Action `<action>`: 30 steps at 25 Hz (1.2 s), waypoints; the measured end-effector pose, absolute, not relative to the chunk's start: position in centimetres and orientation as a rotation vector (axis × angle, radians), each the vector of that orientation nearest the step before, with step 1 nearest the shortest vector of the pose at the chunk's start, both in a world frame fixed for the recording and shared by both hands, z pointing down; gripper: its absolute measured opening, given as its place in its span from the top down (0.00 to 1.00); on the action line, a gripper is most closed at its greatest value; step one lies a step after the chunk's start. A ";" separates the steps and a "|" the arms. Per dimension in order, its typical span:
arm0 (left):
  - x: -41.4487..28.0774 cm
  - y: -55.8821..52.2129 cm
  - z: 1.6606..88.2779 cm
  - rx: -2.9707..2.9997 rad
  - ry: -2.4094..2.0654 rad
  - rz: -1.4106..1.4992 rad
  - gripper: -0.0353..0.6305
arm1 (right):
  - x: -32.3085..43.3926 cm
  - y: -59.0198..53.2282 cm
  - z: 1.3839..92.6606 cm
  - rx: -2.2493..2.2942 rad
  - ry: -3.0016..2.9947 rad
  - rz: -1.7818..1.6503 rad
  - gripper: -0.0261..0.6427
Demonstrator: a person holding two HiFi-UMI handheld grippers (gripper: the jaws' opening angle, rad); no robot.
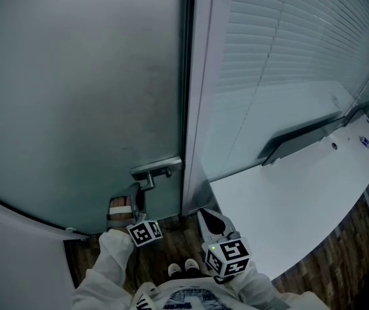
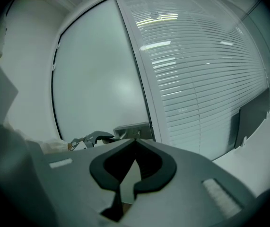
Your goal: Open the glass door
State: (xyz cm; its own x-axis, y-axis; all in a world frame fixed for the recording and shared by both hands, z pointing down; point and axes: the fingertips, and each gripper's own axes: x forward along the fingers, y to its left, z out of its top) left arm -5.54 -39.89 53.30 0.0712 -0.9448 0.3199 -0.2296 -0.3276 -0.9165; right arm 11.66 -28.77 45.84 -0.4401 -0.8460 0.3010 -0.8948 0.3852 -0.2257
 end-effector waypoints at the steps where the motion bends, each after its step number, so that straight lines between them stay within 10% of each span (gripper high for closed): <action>1: -5.5 -39.9 53.0 -1.665 1.184 -1.298 0.77 | 11.6 -28.8 45.6 1.577 -2.498 0.547 0.95; 30: -5.0 -38.2 56.2 -2.184 1.488 -1.018 0.73 | 8.4 -28.4 49.6 1.375 -2.533 0.649 0.95</action>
State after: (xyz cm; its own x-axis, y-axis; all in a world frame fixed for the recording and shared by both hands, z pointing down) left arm -4.99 -38.23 56.21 0.2085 -0.9009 0.3808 -0.6818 -0.4130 -0.6038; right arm 8.42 -28.43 49.60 -0.5530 -0.7501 0.3627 -0.8321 0.4749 -0.2866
